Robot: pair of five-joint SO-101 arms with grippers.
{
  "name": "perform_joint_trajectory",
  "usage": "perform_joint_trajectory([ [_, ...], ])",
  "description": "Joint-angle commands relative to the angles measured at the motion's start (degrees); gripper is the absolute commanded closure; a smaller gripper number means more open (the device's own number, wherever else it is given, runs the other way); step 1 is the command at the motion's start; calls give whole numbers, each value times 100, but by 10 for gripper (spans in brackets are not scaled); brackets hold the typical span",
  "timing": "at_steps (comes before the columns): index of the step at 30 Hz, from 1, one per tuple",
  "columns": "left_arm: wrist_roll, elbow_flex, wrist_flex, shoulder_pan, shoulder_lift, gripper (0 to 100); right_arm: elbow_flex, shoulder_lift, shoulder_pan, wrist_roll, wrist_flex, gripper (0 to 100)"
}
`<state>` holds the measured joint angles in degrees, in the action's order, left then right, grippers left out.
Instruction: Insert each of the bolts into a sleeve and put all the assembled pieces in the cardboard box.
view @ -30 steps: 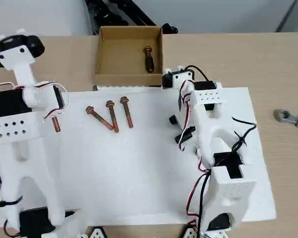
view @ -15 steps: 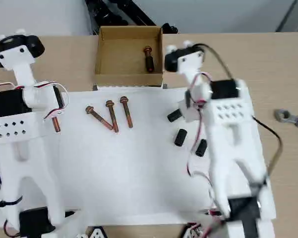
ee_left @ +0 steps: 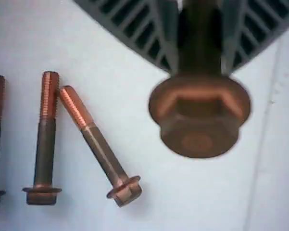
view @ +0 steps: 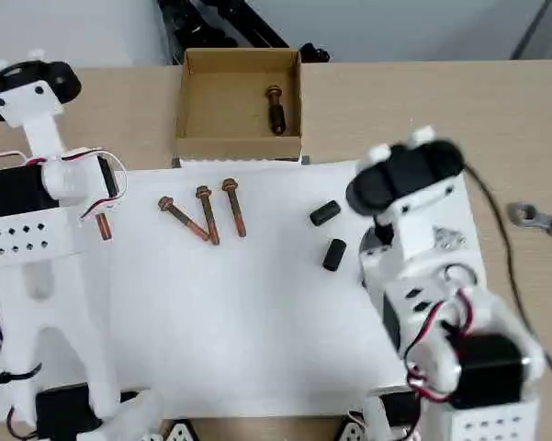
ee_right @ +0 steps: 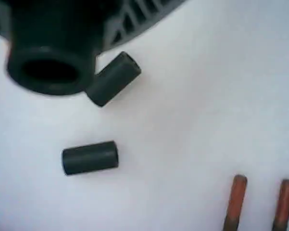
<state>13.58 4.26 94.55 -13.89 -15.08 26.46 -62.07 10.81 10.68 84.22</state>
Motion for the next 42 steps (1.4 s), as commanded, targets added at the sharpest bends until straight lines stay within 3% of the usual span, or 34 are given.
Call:
perform_joint_trajectory([
  [1,-97,57,-149,18,-70,994,1319,-796,-40,-281,-848,996],
  [9,-88,57,-308,18,-70,994,3007,-1446,-13,-774,-3292,996],
  [15,-88,57,-378,9,-70,994,4237,-391,189,-1204,-5622,996],
  [19,-79,57,-721,18,-79,994,4009,655,840,-1477,-6624,996],
  [27,-79,576,-800,35,-589,994,1811,2325,1780,-1354,-6316,995],
  [32,-79,629,-651,167,-870,994,774,2431,2580,-1178,-5780,996],
  [37,193,637,-677,642,-1257,994,510,2308,3363,-422,-5095,996],
  [42,325,620,-870,879,-1644,994,941,1437,3398,-281,-5051,997],
])
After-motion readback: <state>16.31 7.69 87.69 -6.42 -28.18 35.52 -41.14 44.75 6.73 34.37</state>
